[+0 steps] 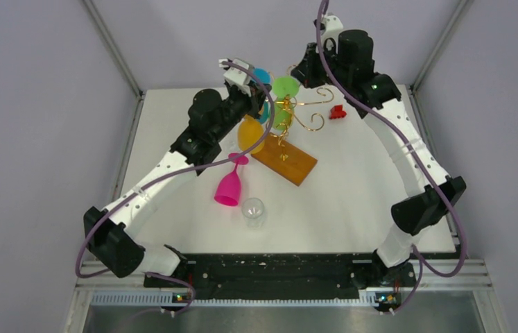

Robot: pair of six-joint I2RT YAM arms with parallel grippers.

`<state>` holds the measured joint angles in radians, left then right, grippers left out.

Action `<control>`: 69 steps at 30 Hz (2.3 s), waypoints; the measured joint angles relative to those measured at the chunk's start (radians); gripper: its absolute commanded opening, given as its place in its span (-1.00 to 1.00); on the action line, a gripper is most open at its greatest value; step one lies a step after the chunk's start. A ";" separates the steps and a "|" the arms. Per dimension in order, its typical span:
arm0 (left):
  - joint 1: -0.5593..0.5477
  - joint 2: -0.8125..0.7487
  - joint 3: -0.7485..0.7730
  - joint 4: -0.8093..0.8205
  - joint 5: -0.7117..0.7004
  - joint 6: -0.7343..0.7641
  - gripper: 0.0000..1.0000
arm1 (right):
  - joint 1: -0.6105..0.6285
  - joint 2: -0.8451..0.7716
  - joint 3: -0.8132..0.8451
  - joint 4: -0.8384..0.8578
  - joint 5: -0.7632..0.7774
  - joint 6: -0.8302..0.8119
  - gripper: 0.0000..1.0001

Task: Place the wine glass upside down on the wine glass rack
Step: Adjust the wine glass in the wine rack.

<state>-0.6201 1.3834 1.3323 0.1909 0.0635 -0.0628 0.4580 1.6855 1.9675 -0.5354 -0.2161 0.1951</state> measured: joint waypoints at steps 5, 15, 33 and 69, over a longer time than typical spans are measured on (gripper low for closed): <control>0.001 0.000 0.000 -0.001 0.000 -0.001 -1.00 | 0.007 0.081 0.124 -0.058 -0.036 -0.003 -1.00; 0.009 -0.051 -0.031 -0.041 -0.021 0.006 -1.00 | 0.058 0.237 0.317 -0.229 -0.029 -0.052 -1.00; 0.012 -0.063 -0.034 -0.064 -0.023 0.010 -1.00 | 0.073 0.254 0.356 -0.307 -0.023 -0.096 -1.00; 0.012 -0.023 -0.034 -0.075 0.003 0.009 -1.00 | 0.107 0.302 0.437 -0.370 0.197 -0.186 -1.00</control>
<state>-0.6083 1.3605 1.2984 0.1158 0.0669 -0.0536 0.5648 1.9873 2.4042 -0.9054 -0.0193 0.0090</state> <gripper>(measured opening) 0.010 0.003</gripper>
